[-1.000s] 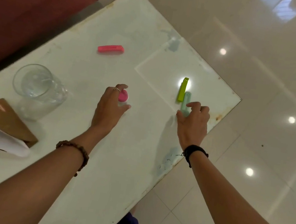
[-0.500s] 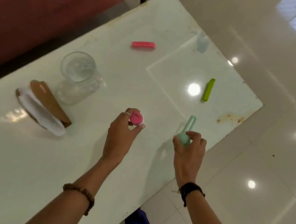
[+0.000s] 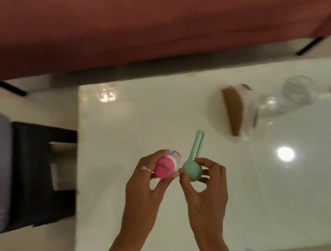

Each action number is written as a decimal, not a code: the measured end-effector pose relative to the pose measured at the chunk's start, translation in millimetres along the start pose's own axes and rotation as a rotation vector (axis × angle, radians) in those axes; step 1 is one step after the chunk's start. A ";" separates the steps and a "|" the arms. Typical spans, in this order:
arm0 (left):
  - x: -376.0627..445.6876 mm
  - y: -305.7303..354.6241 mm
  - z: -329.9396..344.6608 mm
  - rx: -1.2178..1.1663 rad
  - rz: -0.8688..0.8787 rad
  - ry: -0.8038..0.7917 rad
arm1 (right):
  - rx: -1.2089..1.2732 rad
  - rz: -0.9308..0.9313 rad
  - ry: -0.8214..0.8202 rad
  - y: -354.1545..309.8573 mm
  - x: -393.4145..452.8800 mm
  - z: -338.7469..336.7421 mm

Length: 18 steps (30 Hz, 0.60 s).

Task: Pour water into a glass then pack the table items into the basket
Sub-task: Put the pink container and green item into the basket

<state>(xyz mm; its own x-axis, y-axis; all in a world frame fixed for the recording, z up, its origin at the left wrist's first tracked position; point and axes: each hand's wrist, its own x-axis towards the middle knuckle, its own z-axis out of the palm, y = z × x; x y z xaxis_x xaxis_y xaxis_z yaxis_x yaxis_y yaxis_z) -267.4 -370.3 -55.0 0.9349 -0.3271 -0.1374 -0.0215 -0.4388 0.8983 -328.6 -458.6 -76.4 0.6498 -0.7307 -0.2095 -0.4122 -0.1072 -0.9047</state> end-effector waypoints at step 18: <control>29.2 -162.9 -324.7 0.355 -0.313 0.490 | -0.448 -0.750 -0.782 -141.6 -59.4 356.4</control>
<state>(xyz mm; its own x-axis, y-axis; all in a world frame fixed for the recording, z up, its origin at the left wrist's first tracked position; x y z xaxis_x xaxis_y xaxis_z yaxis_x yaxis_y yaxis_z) -121.6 -36.6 -69.9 0.9666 0.2403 -0.0888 0.2398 -0.7267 0.6437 -81.2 -159.8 -68.0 0.9770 0.2132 0.0089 0.1544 -0.6772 -0.7194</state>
